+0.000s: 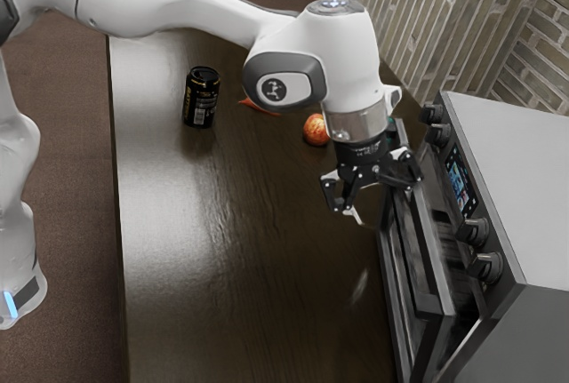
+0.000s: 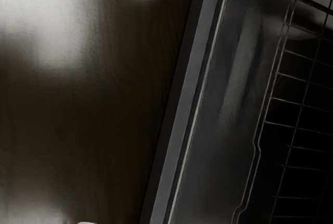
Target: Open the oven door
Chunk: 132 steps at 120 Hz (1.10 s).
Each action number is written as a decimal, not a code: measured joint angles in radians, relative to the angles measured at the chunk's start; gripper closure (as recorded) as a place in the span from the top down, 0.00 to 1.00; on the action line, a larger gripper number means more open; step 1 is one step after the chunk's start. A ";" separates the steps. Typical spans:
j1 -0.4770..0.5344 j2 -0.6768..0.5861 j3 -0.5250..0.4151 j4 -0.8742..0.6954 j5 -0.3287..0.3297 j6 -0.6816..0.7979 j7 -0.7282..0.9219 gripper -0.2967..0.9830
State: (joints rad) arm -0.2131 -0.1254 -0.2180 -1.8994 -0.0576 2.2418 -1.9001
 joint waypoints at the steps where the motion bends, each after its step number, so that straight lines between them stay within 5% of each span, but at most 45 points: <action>1: 0.002 -0.002 -0.001 -0.002 -0.001 0.000 0.000 0.50; 45: 0.054 -0.103 -0.003 -0.120 -0.023 0.012 0.003 0.49; 97: 0.165 -0.322 -0.111 -0.289 -0.155 0.017 0.004 0.48; 113: 0.185 -0.368 -0.185 -0.230 -0.085 0.012 0.002 0.49; 132: 0.229 -0.218 -0.147 0.043 -0.056 -0.107 -0.041 0.67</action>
State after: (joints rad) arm 0.0160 -0.3431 -0.3645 -1.8563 -0.1138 2.1343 -1.9407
